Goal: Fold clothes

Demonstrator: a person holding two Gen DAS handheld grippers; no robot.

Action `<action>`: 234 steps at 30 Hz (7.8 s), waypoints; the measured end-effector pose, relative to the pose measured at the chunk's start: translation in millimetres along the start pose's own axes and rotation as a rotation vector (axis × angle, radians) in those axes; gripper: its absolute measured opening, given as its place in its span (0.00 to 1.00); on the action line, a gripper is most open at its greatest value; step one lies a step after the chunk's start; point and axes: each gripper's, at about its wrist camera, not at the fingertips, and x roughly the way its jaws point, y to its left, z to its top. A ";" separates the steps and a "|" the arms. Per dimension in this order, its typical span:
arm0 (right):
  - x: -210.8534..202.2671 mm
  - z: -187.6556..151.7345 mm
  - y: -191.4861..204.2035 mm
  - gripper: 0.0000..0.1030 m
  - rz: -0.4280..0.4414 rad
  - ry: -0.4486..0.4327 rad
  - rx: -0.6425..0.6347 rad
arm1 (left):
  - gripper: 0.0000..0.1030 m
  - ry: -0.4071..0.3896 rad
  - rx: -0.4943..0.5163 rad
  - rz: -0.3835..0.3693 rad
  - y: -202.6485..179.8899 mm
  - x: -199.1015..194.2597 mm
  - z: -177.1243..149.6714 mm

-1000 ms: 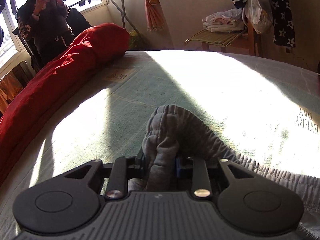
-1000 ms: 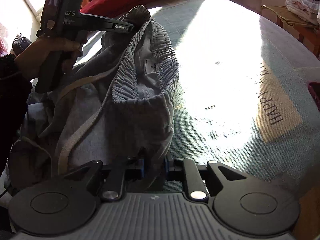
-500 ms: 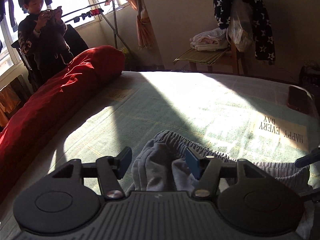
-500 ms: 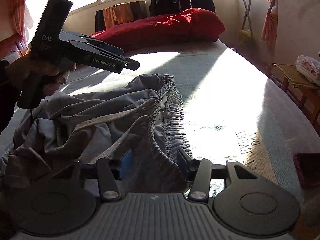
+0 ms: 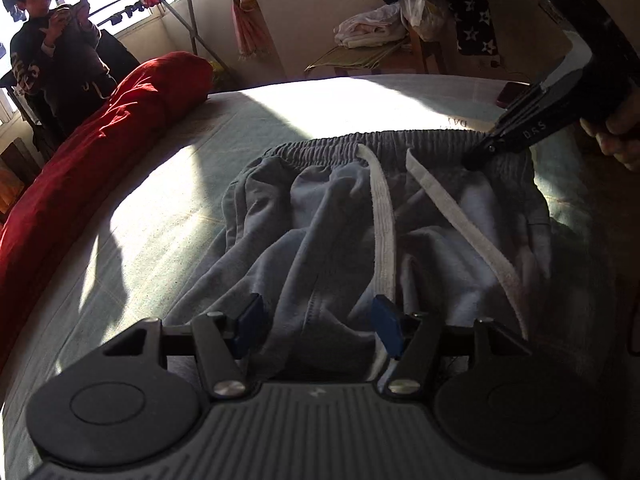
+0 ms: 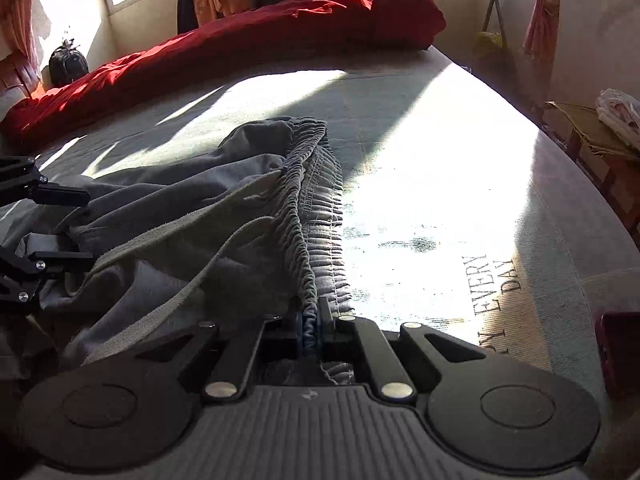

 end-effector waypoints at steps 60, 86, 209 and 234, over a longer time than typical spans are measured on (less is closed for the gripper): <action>-4.9 -49.2 260.4 0.60 0.323 -0.001 -0.029 | 0.41 0.037 -0.642 0.084 41.7 -117.7 -214.4; -5.7 -50.6 252.5 0.63 0.325 -0.009 -0.017 | 0.06 0.083 -0.756 0.579 192.9 -170.2 -229.2; 21.6 -13.5 289.3 0.67 0.272 -0.020 -0.072 | 0.07 -0.029 -1.483 0.862 362.7 -168.4 -394.6; -18.9 -20.2 293.0 0.67 0.296 -0.079 -0.072 | 0.37 0.160 -1.388 0.794 316.1 -208.7 -382.7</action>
